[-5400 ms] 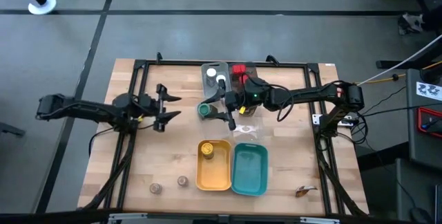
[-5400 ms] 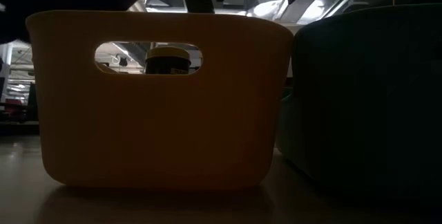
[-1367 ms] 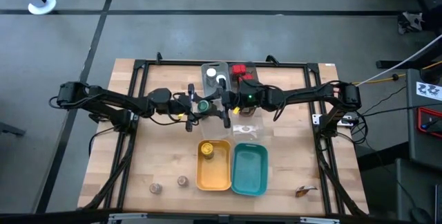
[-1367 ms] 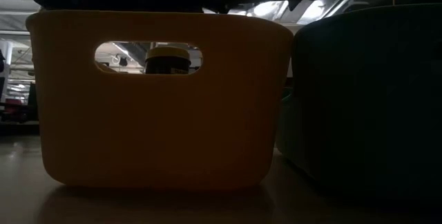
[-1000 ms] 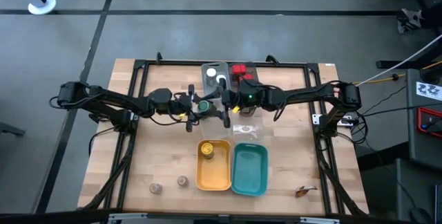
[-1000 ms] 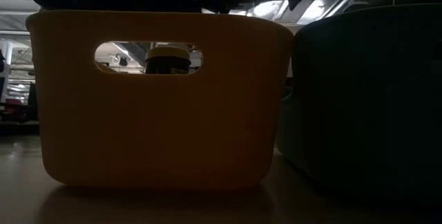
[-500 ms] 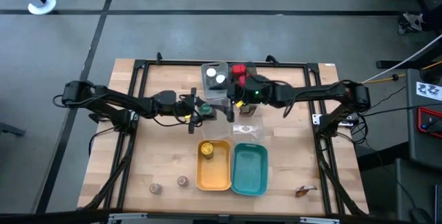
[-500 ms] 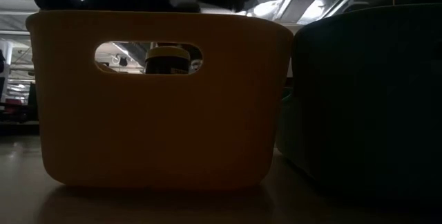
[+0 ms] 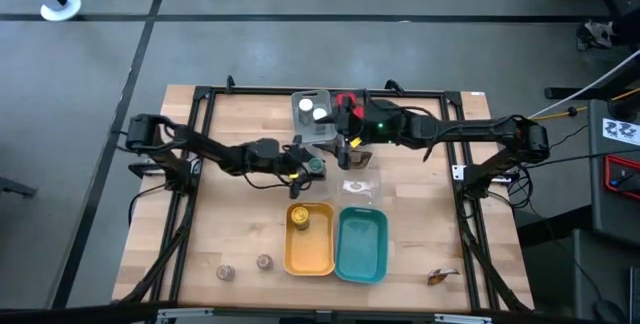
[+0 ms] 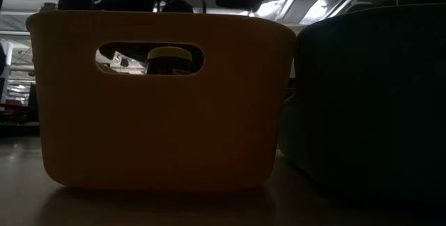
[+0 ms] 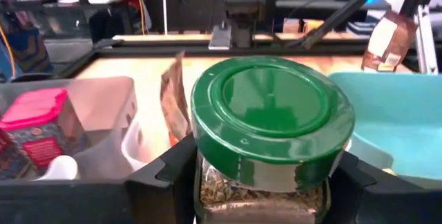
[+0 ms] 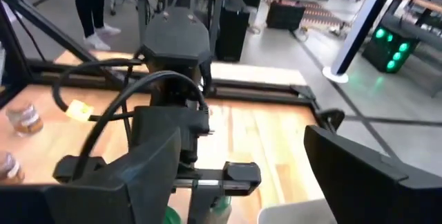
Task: Sort spices by type
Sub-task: Put the green seasoning bottle into the left transparent bin
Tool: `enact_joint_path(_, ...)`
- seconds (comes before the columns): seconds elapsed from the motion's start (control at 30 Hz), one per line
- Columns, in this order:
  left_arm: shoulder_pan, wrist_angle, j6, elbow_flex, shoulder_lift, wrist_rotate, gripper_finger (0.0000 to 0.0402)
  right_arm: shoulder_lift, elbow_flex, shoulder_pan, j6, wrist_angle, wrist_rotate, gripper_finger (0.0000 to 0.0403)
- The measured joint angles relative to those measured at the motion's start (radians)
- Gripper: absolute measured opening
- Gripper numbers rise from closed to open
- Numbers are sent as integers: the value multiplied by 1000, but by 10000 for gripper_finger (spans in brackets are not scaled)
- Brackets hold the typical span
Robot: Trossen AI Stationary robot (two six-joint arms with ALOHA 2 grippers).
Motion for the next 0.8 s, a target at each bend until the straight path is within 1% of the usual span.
enact_joint_path(0.17, 0, -1, -4, 21, 57, 0, 187, 0, 0, 0, 0, -71, 9, 308)
enact_joint_path(0.37, 0, -63, -2, 23, 60, -1, 192, 0, 0, 0, 0, -133, 11, 308)
enact_joint_path(0.67, 0, -96, 36, 24, 59, 16, 195, 0, 0, 1, 0, -135, 12, 308)
enact_joint_path(0.8, -3, -94, 78, 25, 57, 21, 196, 0, 0, 1, 0, -135, 12, 308)
